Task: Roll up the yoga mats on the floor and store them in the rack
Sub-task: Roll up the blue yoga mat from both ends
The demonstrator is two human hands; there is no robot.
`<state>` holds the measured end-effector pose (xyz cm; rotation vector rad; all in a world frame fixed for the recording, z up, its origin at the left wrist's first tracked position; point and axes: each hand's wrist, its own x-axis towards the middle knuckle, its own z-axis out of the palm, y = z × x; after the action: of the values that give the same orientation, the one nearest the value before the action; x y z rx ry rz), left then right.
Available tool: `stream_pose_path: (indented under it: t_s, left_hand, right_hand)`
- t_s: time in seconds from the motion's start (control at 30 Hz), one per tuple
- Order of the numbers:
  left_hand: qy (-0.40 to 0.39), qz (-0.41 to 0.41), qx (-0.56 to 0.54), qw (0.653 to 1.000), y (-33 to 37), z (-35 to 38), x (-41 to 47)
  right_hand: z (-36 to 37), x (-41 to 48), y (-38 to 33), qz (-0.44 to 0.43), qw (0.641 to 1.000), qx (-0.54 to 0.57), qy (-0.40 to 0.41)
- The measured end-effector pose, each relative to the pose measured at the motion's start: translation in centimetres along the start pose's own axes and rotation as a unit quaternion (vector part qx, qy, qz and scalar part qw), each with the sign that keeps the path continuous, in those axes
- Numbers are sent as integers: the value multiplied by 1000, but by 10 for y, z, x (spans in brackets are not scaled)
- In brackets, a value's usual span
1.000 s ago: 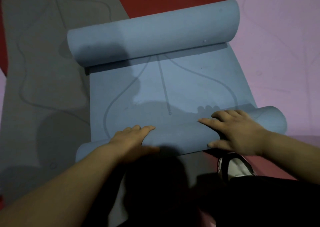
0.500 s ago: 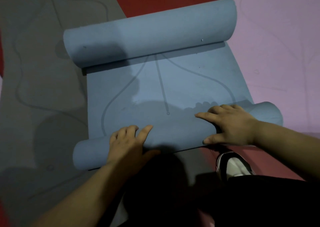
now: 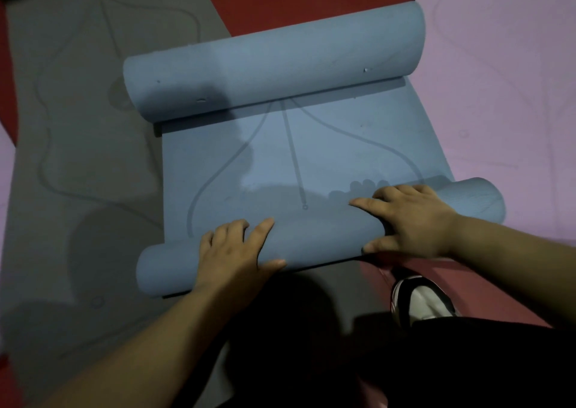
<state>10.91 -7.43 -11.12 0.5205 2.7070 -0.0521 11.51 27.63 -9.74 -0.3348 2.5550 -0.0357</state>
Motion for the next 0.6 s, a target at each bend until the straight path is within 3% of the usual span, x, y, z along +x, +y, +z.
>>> stream_pose_path:
  t_s: [0.07, 0.13, 0.23, 0.37, 0.6]
  left_hand:
    - [38, 28, 14, 999, 1, 9, -5]
    - [12, 14, 17, 1000, -1, 6, 0]
    - [-43, -2, 4, 999, -5, -5, 9]
    - [-58, 11, -12, 998, -10, -12, 19]
    - [-35, -15, -1, 999, -2, -14, 14]
  right_hand:
    - [-4, 4, 1, -6, 1000, 5, -12]
    - [-5, 4, 2, -9, 1000, 4, -1]
    - [6, -2, -1, -23, 997, -16, 73]
    - [21, -3, -5, -22, 989, -45, 136]
    - [-1, 10, 1, -5, 999, -26, 45]
